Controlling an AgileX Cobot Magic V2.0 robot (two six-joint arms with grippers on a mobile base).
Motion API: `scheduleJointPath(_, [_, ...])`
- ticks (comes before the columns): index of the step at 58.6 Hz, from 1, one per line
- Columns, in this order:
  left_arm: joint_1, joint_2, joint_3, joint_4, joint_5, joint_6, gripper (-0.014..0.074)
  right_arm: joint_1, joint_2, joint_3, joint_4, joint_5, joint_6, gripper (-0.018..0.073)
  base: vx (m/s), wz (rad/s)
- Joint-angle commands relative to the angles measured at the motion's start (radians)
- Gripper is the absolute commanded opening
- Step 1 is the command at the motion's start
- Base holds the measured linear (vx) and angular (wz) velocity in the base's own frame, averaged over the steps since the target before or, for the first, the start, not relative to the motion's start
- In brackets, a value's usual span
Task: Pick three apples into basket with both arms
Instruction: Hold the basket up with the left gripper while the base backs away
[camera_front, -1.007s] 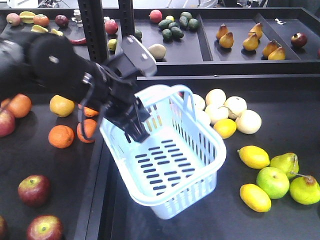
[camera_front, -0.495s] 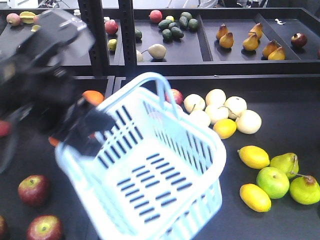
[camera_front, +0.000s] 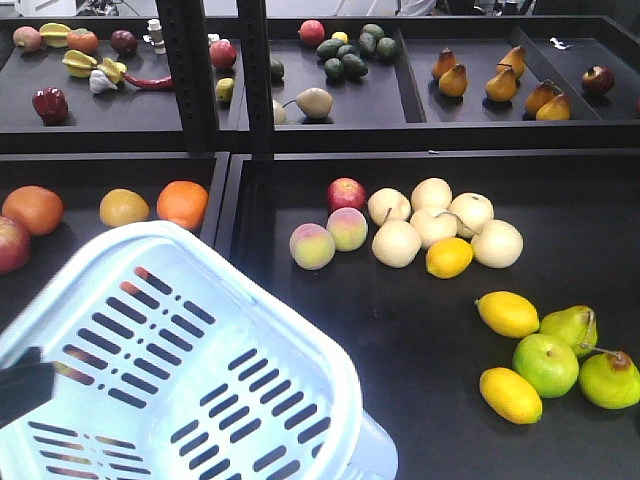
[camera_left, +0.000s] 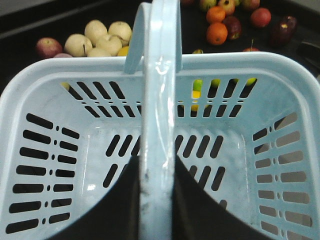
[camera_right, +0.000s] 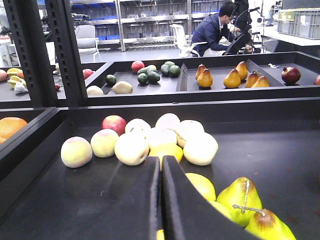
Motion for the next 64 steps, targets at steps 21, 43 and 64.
scheduleJointPath(21, [-0.002,-0.121,-0.002,-0.02,-0.06,-0.014,-0.0008,-0.004,-0.011,0.011,-0.008,-0.071,-0.007,-0.0009,0.0,0.0])
scheduleJointPath(43, [-0.002,-0.121,-0.002,-0.02,-0.059,-0.014,-0.0006,-0.004,-0.011,0.011,-0.008,-0.071,-0.007,-0.0009,0.0,0.0])
scheduleJointPath(64, [-0.002,-0.121,-0.002,-0.02,-0.059,-0.014,-0.0006,-0.004,-0.011,0.011,-0.008,-0.071,-0.007,-0.0009,0.0,0.0])
